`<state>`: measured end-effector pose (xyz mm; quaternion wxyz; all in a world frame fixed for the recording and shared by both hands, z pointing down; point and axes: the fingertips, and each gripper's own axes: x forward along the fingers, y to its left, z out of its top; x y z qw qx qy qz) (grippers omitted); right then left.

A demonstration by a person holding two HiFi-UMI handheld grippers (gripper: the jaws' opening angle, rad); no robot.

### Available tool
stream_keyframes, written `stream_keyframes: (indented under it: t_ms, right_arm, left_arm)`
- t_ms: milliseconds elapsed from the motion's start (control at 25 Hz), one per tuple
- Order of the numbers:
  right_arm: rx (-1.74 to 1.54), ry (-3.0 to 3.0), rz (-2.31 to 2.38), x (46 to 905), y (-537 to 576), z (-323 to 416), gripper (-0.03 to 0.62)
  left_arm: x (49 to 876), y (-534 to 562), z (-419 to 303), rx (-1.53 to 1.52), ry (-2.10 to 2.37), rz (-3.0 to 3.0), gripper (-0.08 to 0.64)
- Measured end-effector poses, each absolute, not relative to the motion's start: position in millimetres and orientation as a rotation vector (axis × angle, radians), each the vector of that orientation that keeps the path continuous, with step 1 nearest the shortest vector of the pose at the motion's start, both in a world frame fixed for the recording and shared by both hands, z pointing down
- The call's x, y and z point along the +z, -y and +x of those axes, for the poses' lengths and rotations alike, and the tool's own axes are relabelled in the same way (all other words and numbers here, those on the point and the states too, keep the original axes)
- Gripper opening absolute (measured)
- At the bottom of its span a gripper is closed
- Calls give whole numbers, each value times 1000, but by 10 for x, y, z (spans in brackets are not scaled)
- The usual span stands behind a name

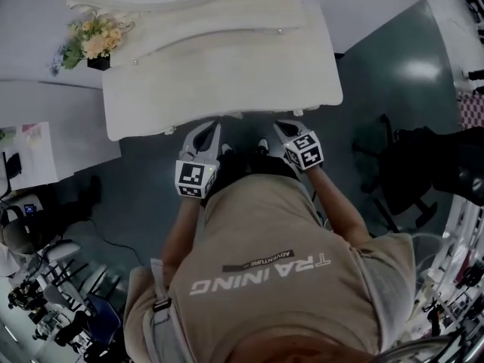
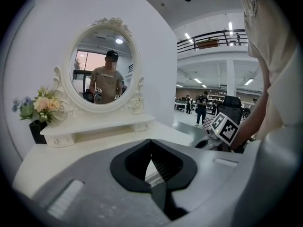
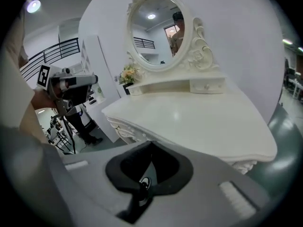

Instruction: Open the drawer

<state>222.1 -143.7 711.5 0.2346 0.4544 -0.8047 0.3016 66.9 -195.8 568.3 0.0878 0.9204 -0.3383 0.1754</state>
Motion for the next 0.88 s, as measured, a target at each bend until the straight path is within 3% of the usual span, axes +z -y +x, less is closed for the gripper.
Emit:
stream_keyframes:
  t_ms: [520, 640, 880]
  right_arm:
    - [1169, 1929, 1370, 8167, 1534, 2523, 5]
    - [1204, 1872, 1381, 8283, 1565, 2512, 64]
    - [1218, 1825, 1376, 8467, 1734, 2417, 101]
  left_arm:
    - [5672, 1861, 701, 444, 990, 2667, -2]
    - [5714, 1791, 611, 448, 1003, 2644, -2]
    - [5847, 1838, 323, 403, 1101, 2577, -2]
